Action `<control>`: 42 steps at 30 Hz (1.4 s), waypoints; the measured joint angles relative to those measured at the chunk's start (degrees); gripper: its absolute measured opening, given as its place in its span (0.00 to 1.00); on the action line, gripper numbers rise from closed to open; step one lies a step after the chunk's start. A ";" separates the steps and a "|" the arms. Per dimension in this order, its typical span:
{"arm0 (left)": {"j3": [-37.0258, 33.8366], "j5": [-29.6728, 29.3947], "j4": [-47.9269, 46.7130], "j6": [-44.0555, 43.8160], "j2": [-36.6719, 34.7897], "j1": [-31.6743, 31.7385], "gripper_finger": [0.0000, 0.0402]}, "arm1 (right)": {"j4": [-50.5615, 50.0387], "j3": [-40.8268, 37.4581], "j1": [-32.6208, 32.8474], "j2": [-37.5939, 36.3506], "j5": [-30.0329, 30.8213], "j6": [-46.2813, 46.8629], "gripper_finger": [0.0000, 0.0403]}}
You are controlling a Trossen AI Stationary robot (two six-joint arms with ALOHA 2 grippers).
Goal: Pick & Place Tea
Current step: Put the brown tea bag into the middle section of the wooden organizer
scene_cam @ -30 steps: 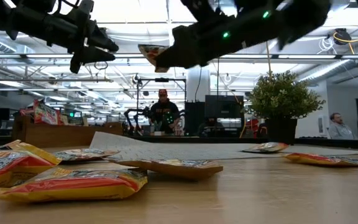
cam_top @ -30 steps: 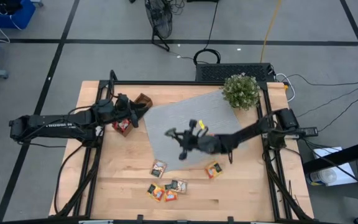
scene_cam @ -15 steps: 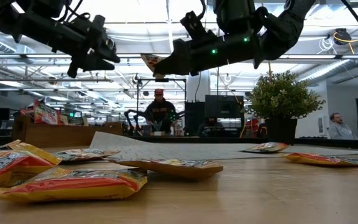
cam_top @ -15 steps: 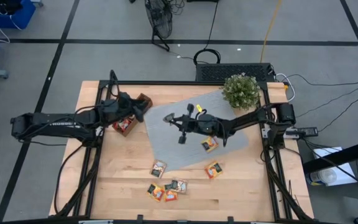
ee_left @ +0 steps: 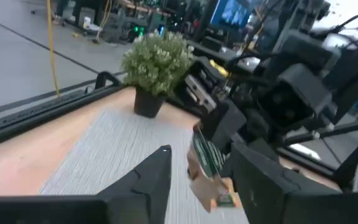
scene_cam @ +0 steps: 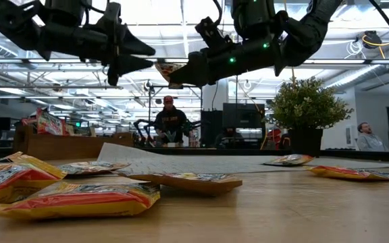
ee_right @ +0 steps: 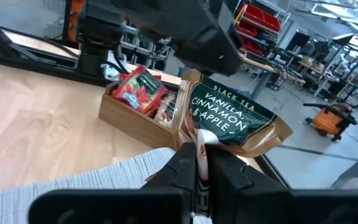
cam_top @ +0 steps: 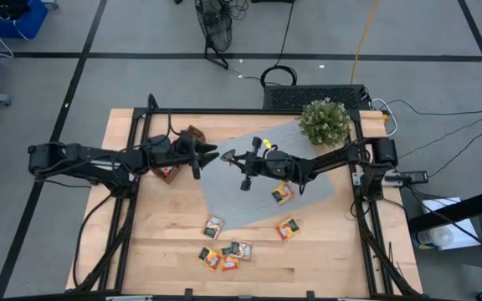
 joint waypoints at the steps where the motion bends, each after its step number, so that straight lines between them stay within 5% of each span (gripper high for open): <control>1: 0.00 0.02 0.00 0.25 0.50 0.04 0.45 | -0.23 0.00 -0.18 -0.02 0.00 0.18 0.04; 11: 0.00 -0.63 0.68 -0.11 3.89 -1.09 0.68 | 1.45 0.02 -0.54 -0.02 0.07 0.21 0.04; 26: 4.82 -0.39 4.48 0.08 11.40 -1.33 0.60 | 1.11 0.04 -0.54 -0.02 0.07 0.34 0.04; 33: 5.05 0.29 4.37 0.40 11.26 -0.90 0.46 | 0.44 0.04 -0.54 -0.02 0.07 0.39 0.04; 40: 5.11 2.38 2.32 -0.06 11.19 0.84 0.08 | 0.14 0.04 -0.52 -0.02 0.08 0.49 0.04; 42: 5.14 3.00 2.53 0.69 11.19 1.09 0.03 | 0.21 0.04 -0.52 -0.02 0.07 1.27 0.04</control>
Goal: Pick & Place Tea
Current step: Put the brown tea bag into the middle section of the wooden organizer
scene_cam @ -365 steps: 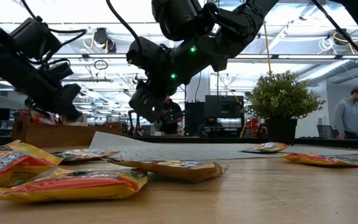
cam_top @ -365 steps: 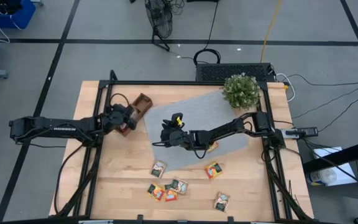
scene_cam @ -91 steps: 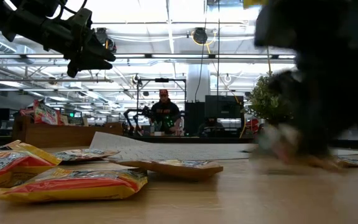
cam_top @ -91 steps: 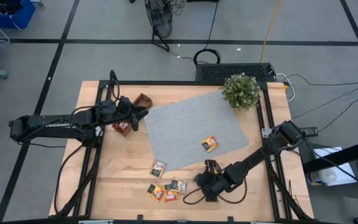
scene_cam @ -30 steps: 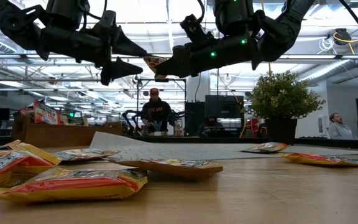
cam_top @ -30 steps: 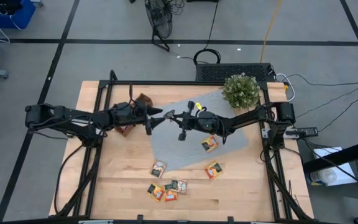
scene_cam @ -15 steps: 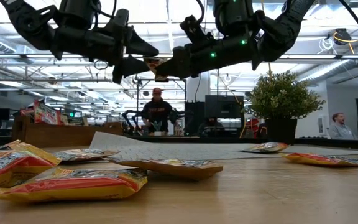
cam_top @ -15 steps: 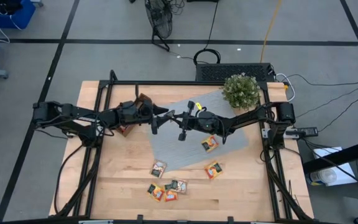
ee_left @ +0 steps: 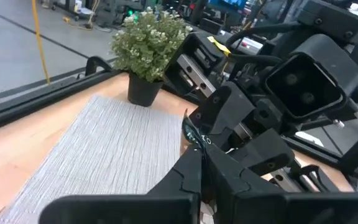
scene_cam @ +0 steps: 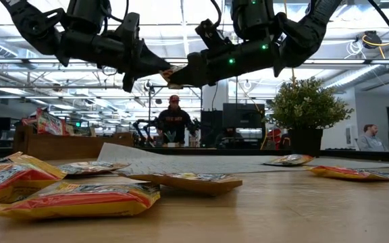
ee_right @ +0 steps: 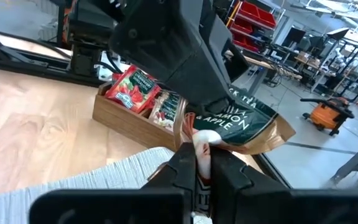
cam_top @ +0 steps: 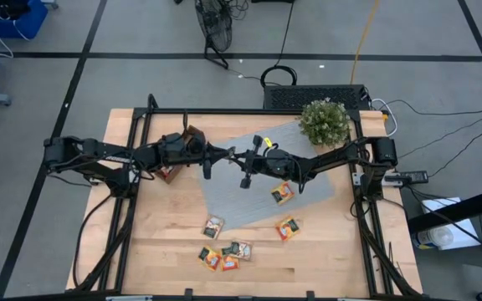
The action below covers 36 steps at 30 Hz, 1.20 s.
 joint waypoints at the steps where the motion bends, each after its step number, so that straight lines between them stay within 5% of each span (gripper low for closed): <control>1: 0.03 0.49 -0.01 0.80 0.00 0.10 0.03 | 0.00 0.00 0.02 0.00 0.00 0.52 0.04; 11: 1.23 -0.57 -3.07 11.46 -4.62 0.15 0.01 | -3.60 0.37 -0.03 -0.37 -0.15 12.66 0.14; 21: 1.70 -7.51 -12.20 15.66 -11.63 0.04 0.00 | -7.57 0.05 0.09 -0.13 -12.48 21.02 0.46; 30: 0.52 -29.46 -39.70 9.42 -22.08 -0.69 0.00 | -8.24 0.00 0.03 -0.07 -12.09 21.02 0.54; 36: -5.47 -31.31 -42.24 7.57 -26.68 -0.69 0.00 | -8.96 -0.03 -0.02 0.00 -11.96 18.75 0.52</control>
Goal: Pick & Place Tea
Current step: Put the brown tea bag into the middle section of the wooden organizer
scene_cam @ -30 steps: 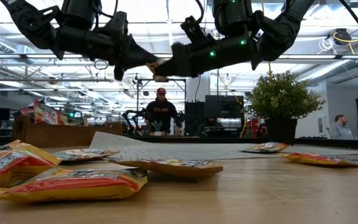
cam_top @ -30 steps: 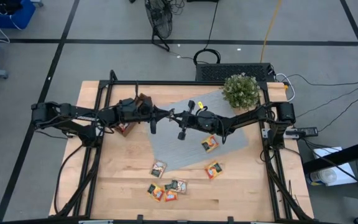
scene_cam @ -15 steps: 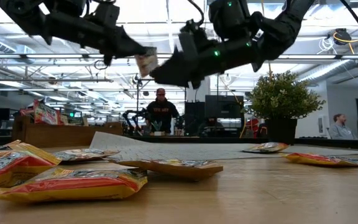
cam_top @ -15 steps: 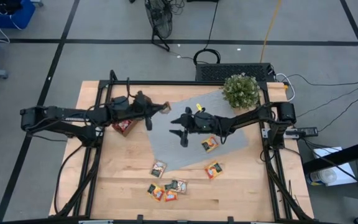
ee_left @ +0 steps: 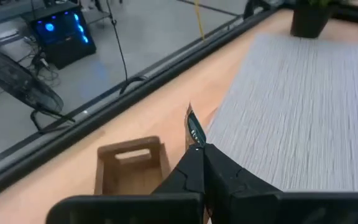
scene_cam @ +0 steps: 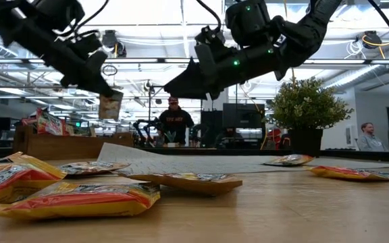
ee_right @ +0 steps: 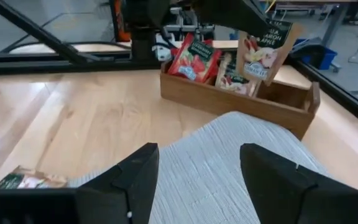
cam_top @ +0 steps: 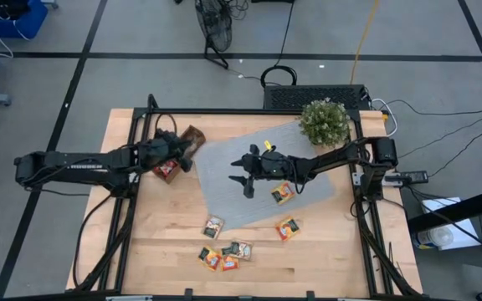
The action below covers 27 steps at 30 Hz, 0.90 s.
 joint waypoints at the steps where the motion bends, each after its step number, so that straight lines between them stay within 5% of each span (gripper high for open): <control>1: -1.10 -0.28 0.29 -0.38 -1.02 0.36 0.00 | -0.14 0.01 0.03 0.00 -0.02 -0.18 0.51; 14: -14.35 -1.11 3.06 -3.71 -12.38 3.48 0.00 | -1.35 0.01 0.02 0.00 0.00 -0.36 0.50; 27: -19.87 -1.03 7.16 -2.98 -13.10 4.69 0.00 | -1.33 0.03 0.02 0.00 0.02 -0.74 0.50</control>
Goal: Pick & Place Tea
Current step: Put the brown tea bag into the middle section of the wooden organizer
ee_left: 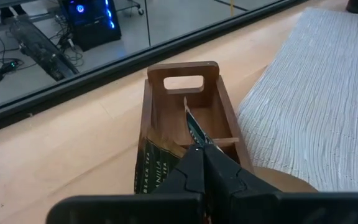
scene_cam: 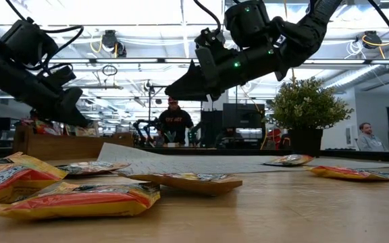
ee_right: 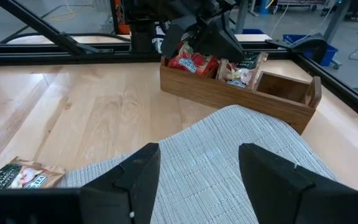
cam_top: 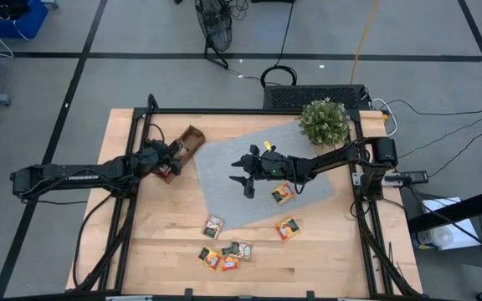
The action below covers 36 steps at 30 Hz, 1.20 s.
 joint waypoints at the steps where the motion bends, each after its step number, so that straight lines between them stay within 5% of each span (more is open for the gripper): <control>1: 0.00 0.00 0.00 -0.03 0.00 0.00 0.00 | 0.00 0.00 0.00 0.00 0.00 0.00 0.50; 21: 0.52 1.83 -0.11 -4.75 0.15 -0.01 0.07 | -0.01 0.00 0.00 0.00 0.00 0.00 0.50; 36: 10.90 3.88 -6.42 -3.16 0.36 -0.89 0.44 | -0.52 0.00 0.00 0.00 0.00 0.00 0.50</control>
